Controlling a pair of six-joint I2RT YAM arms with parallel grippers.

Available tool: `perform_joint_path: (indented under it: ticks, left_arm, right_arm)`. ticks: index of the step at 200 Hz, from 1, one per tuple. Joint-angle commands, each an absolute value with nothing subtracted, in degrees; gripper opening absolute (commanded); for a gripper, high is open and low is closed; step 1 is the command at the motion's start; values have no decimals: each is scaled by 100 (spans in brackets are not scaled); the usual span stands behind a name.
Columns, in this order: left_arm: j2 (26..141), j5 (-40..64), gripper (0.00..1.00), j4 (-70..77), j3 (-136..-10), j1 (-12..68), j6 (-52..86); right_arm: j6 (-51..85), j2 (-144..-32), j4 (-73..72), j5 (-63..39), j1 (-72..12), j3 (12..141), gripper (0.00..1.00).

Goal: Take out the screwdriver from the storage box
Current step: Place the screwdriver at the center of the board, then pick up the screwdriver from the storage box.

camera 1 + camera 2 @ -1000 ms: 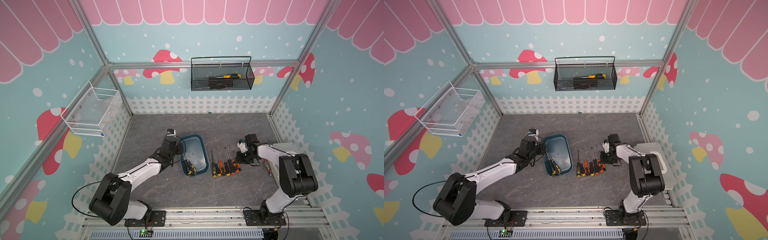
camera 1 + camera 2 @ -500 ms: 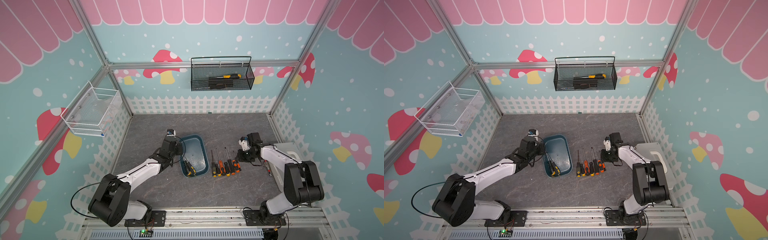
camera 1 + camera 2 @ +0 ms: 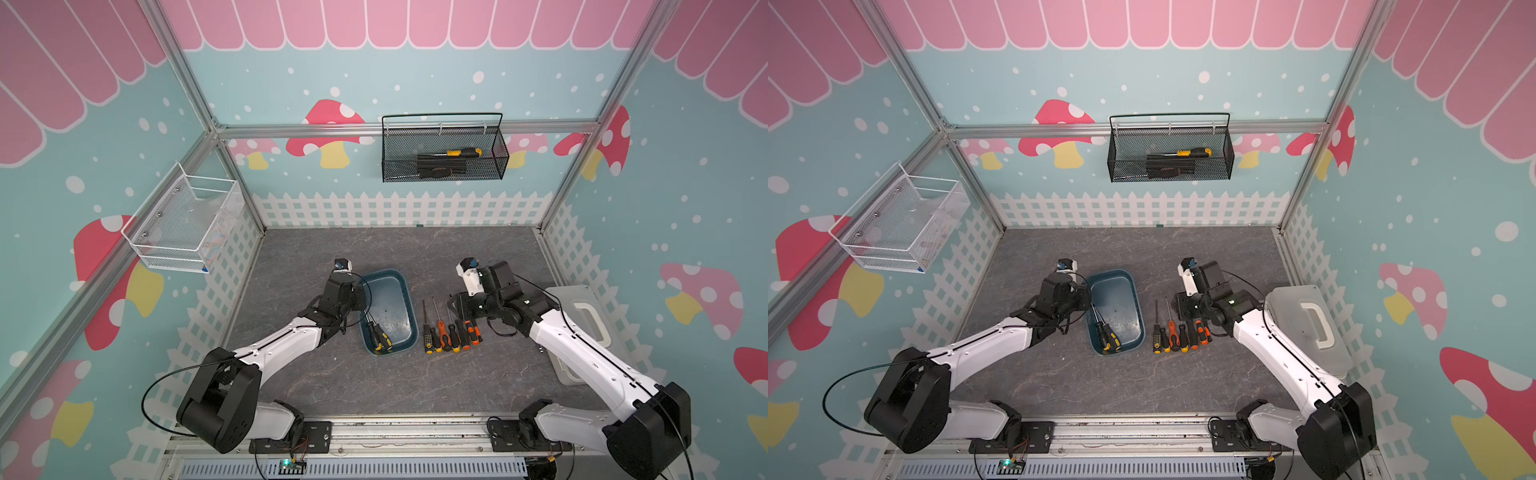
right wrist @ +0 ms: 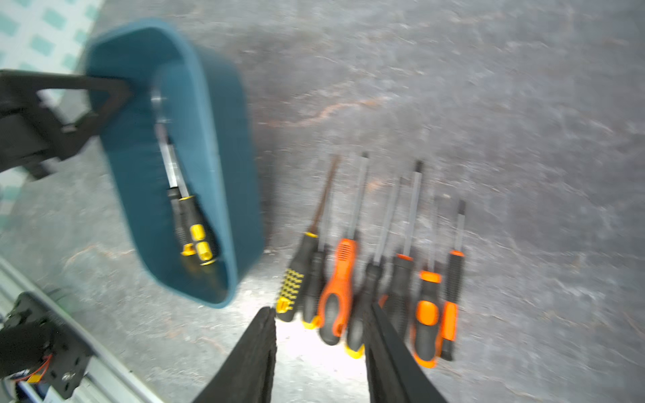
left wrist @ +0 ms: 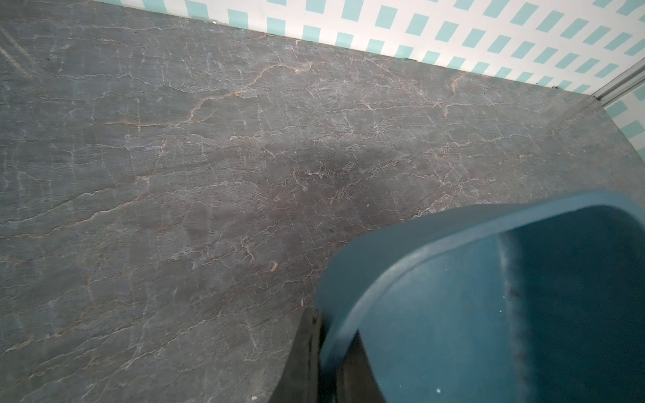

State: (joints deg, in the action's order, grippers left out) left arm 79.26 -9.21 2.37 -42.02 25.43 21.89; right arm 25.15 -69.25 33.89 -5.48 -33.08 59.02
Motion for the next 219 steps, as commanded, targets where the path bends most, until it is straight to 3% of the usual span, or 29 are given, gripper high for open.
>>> perform_joint_path:
  ticks: [1,24,75,160,219]
  left_arm:
    - [7831,-949,0,148,-4315,2584,2119]
    - [7815,-975,0,132,-4304,2593,2129]
    - [7805,-993,0,120,-4289,2593,2127]
    - [7782,-990,0,143,-4271,2593,2127]
    - [7775,-994,0,163,-4254,2593,2136]
  right_arm:
    - [2886,-7096,3286,274,-4177,5985,43]
    - [2831,-7472,2705,560,-4849,6009,46]
    - [2518,-8882,2373,273,-5362,6717,48]
    - [2393,-10488,2397,247,-5440,7524,48]
    - [2555,-10852,2575,304,-5467,7660,49]
